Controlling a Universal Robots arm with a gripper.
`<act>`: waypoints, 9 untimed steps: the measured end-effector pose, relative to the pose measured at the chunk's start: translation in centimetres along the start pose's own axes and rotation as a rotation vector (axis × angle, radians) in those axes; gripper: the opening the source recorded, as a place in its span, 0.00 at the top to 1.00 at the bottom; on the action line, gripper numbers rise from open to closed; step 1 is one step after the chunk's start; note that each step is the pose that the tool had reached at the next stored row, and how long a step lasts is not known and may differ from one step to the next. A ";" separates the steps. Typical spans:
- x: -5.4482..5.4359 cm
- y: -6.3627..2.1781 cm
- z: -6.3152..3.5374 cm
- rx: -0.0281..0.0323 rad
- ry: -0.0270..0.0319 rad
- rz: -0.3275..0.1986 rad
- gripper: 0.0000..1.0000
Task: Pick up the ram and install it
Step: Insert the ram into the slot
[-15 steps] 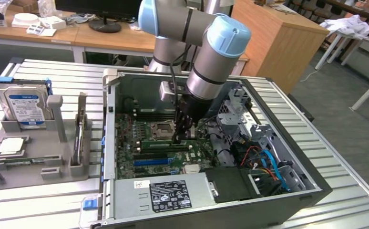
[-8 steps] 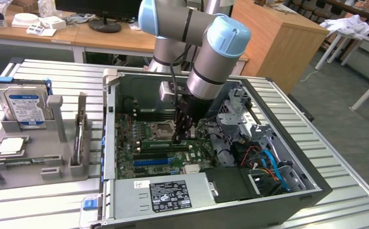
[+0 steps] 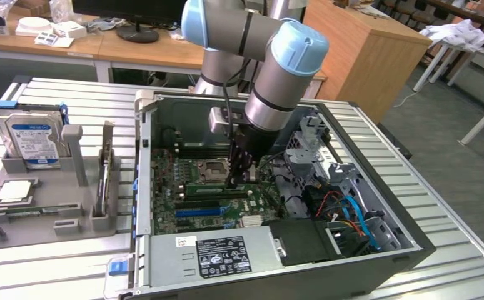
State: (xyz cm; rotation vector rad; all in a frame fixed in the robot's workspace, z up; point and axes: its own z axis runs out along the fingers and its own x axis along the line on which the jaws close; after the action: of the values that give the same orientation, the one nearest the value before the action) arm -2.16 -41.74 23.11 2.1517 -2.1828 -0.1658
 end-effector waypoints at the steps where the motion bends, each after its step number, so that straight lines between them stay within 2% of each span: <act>1: 0.0 0.00 0.00 -0.0001 0.0001 0.000 0.88; 9: 0.0 0.08 0.01 0.0002 0.0001 0.000 0.88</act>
State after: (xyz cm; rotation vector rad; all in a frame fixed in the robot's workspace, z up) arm -2.24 -41.73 23.11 2.1516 -2.1831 -0.1655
